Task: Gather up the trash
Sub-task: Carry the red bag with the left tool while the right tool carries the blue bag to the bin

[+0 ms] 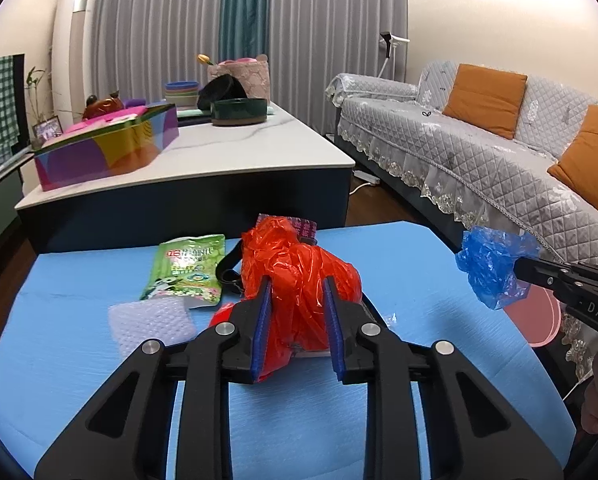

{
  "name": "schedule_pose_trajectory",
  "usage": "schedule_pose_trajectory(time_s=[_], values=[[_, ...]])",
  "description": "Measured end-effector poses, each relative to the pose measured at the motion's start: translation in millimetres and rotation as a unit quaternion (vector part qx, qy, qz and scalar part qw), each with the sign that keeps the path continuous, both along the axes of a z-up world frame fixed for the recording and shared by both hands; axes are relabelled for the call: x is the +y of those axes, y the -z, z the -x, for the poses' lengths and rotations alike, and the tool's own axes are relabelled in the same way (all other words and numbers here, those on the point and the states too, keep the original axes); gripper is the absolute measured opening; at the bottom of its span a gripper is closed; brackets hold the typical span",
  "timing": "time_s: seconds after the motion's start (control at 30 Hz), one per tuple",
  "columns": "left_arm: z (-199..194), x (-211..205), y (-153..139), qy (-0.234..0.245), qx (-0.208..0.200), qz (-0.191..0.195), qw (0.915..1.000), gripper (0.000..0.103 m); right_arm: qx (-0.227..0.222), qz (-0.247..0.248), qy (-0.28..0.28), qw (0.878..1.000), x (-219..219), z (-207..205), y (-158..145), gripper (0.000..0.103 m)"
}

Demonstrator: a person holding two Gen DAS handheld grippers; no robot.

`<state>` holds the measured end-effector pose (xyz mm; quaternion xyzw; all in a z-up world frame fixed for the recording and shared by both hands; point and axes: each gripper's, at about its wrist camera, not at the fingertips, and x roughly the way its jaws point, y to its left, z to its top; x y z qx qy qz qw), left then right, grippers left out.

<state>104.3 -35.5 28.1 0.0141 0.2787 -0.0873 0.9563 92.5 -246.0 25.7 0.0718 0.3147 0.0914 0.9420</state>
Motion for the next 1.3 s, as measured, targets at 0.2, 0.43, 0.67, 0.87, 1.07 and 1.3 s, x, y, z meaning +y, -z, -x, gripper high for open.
schedule_pose_trajectory(time_s=[0.2,0.43,0.67,0.87,1.07,1.3], values=[[11,5,-9,-0.002,-0.012,0.002,0.9999,0.025,-0.013,0.002,0.005,1.0,-2,11,-12,0.003],[23,7,-16,-0.002,-0.022,0.007,0.9997,0.025,-0.028,0.003,0.015,1.0,-8,21,-25,0.003],[27,9,-15,-0.006,-0.018,0.006,0.9998,0.025,-0.049,-0.006,0.033,0.998,-25,29,-46,0.003],[33,5,-21,-0.003,-0.023,0.003,0.9997,0.025,-0.06,-0.008,0.058,0.997,-49,36,-60,0.003],[38,-7,-30,0.012,-0.027,0.003,0.9996,0.025,-0.066,-0.008,0.083,0.994,-75,40,-71,0.003],[40,-28,-34,0.035,-0.027,0.007,0.999,0.025,-0.067,-0.007,0.111,0.992,-100,41,-75,0.003]])
